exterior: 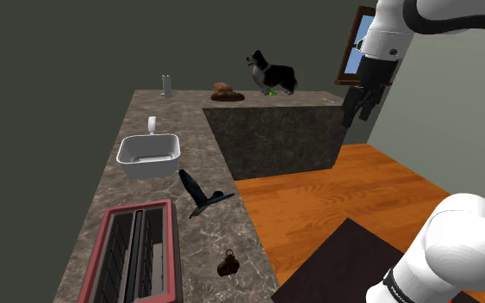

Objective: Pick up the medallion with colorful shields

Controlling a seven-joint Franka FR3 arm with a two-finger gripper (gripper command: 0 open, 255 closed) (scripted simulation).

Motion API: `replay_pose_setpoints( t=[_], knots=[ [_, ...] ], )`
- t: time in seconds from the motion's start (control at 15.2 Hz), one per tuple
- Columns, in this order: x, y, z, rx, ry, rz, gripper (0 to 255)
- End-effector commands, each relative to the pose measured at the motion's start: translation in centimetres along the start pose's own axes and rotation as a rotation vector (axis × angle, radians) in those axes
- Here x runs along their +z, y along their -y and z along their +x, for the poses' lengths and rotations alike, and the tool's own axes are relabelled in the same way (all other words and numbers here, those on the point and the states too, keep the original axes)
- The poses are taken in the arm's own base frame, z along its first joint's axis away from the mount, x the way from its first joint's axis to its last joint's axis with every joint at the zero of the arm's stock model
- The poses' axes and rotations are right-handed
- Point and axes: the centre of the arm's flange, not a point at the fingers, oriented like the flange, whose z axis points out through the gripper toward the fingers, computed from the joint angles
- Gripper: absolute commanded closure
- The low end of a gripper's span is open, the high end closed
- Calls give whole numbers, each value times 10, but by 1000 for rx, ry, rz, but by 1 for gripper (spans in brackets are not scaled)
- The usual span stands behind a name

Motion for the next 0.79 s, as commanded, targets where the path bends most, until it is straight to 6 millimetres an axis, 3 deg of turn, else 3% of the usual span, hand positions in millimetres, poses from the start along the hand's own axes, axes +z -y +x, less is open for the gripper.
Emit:
replay_pose_setpoints(
  t=[0.0,0.73],
  knots=[
    [0,0,0,0,0,0,0],
    [108,84,26,-56,1,61,0]
  ],
)
